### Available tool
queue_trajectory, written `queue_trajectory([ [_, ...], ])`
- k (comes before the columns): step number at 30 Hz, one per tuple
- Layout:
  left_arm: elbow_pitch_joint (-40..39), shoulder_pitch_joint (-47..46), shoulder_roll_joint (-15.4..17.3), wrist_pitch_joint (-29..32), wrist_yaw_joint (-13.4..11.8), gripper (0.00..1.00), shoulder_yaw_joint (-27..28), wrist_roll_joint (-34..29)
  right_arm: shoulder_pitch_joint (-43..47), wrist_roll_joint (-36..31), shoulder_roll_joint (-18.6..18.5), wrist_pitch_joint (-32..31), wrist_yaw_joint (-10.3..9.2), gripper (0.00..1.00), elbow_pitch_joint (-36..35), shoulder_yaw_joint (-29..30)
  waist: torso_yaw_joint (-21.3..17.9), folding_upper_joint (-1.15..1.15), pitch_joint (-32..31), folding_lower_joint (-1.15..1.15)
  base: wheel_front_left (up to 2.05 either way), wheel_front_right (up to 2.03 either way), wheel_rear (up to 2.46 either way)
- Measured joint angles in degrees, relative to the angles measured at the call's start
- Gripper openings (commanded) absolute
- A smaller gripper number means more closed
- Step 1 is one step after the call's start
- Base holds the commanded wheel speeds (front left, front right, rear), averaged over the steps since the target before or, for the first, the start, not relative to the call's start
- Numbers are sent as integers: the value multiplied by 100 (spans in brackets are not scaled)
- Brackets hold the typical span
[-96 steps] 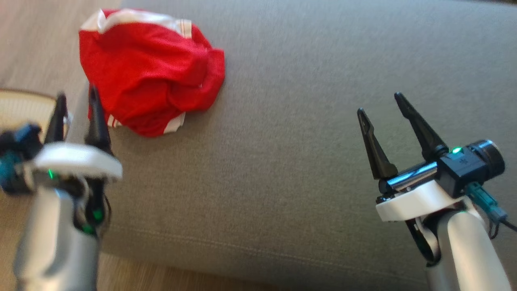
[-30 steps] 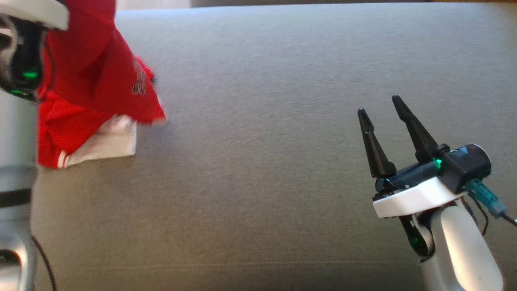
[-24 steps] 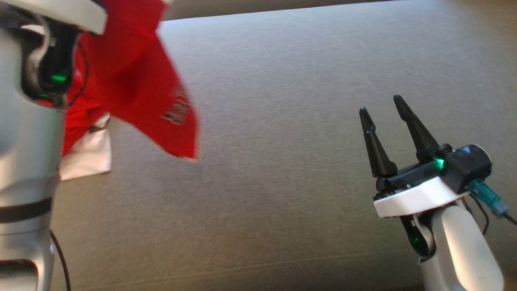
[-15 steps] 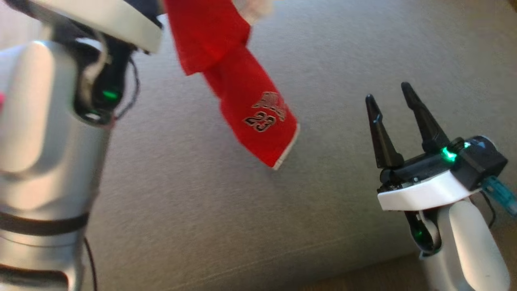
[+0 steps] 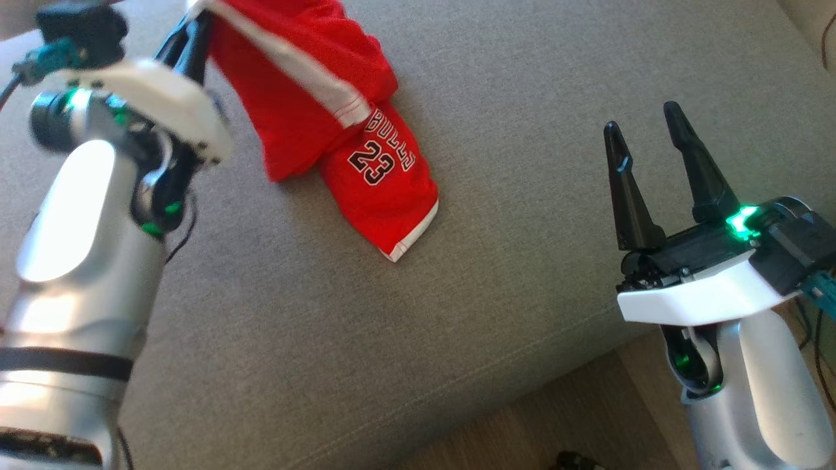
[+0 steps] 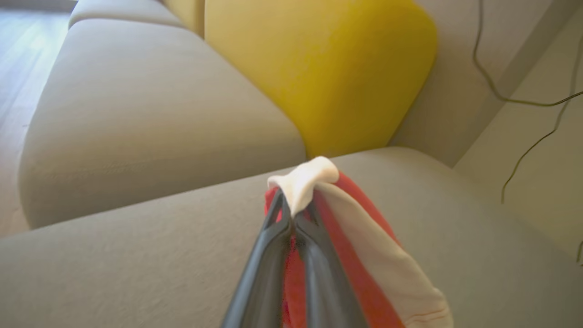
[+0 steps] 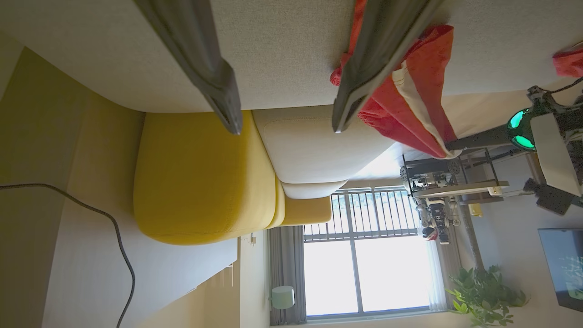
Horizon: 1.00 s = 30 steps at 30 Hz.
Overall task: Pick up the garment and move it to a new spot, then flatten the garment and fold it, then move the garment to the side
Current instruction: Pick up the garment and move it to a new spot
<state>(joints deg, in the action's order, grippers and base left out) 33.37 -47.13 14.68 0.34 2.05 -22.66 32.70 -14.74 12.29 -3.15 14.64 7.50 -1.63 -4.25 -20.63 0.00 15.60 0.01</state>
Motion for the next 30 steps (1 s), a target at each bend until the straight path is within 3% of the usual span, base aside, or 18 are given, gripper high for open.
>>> queue_trajectory([
  [4, 555, 20, 134, -147, 37, 100, -13, -87, -4, 32, 2, 0, 0, 100, 4, 2, 82, 0, 23, -1, 0, 0, 0],
  [12, 542, 30, 137, -939, 103, 100, 154, -59, -6, -163, 5, 0, 0, 100, 81, 38, 512, 0, -146, -1, 0, 0, 0],
  [20, -554, 1049, 237, -1289, 27, 100, 237, -2, 96, -506, 5, 0, 0, 100, 322, 113, 1179, 0, -589, -1, 0, 0, 0],
  [25, -1508, 2131, 328, -1403, -229, 100, 212, -65, 464, -578, 8, 0, 0, 100, 568, 271, 1592, 0, -918, -2, 0, 0, 0],
  [30, -2047, 3379, 54, -1462, -526, 100, 79, -304, 839, -628, 14, 0, 0, 100, 833, 443, 2019, 0, -1270, -2, 0, 0, 0],
])
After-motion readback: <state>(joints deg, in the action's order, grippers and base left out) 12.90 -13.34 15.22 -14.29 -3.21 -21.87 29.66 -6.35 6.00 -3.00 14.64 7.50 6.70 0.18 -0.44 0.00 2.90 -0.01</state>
